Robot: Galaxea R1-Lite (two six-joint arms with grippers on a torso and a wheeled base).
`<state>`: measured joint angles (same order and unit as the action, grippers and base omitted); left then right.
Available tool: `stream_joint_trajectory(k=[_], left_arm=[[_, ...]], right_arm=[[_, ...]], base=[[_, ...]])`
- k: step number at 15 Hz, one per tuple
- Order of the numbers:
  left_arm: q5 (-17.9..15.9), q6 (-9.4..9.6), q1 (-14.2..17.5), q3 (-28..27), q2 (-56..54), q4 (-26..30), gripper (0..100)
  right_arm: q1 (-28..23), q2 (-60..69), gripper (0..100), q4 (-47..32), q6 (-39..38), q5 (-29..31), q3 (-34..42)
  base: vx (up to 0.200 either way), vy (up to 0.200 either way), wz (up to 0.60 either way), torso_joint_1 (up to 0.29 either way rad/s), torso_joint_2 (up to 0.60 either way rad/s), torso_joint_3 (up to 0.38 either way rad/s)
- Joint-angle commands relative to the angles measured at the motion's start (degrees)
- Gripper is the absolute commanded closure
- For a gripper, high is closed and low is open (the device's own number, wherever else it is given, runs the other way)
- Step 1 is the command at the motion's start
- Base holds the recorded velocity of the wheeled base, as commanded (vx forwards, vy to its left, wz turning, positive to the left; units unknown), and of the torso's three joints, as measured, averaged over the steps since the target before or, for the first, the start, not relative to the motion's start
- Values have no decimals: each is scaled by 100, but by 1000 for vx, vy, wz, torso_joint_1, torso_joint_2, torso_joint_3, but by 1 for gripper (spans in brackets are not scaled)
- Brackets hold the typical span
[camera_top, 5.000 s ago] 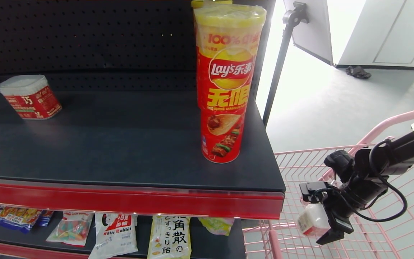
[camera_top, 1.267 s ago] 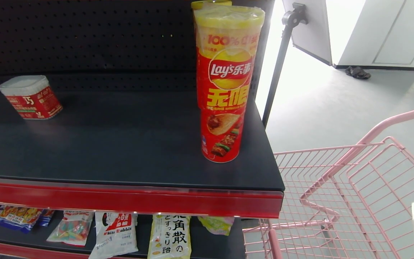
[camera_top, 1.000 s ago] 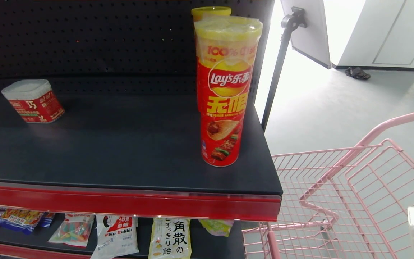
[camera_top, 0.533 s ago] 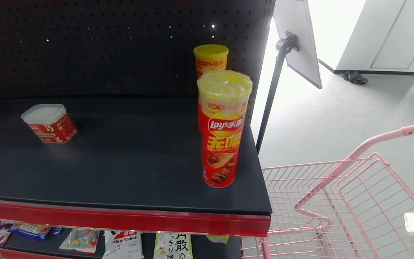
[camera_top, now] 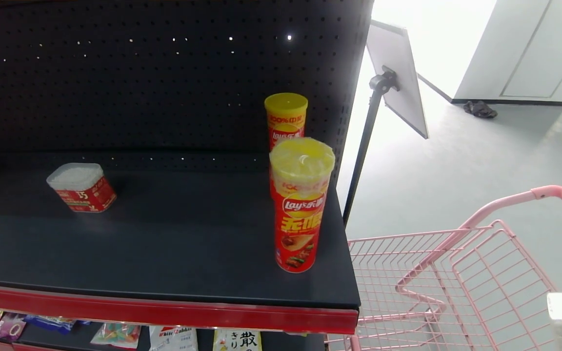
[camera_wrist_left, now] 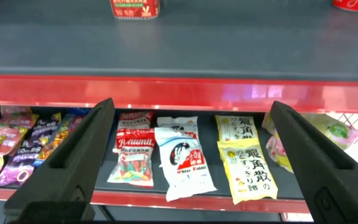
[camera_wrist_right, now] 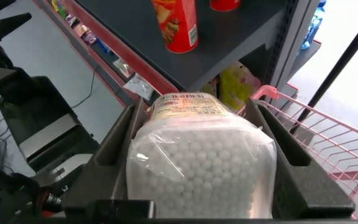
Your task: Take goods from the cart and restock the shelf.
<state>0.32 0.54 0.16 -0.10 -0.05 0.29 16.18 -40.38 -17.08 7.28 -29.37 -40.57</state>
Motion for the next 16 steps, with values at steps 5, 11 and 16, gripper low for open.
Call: stream_joint_trajectory(k=[5,11,16], left_arm=[[3,-1,2,1,5,-3,0],[3,-1,2,1,5,-3,0],[3,-1,2,1,5,-3,0]], right_arm=[[500,-41,100,3,28,-227,-21],[755,-1210,100,618,46,-148,-56],[1494,-1913,100,1435,134,555,-135]], base=[[0,0,0,145,-315,-171],[0,0,0,4,-8,-5],[0,0,0,0,0,0]])
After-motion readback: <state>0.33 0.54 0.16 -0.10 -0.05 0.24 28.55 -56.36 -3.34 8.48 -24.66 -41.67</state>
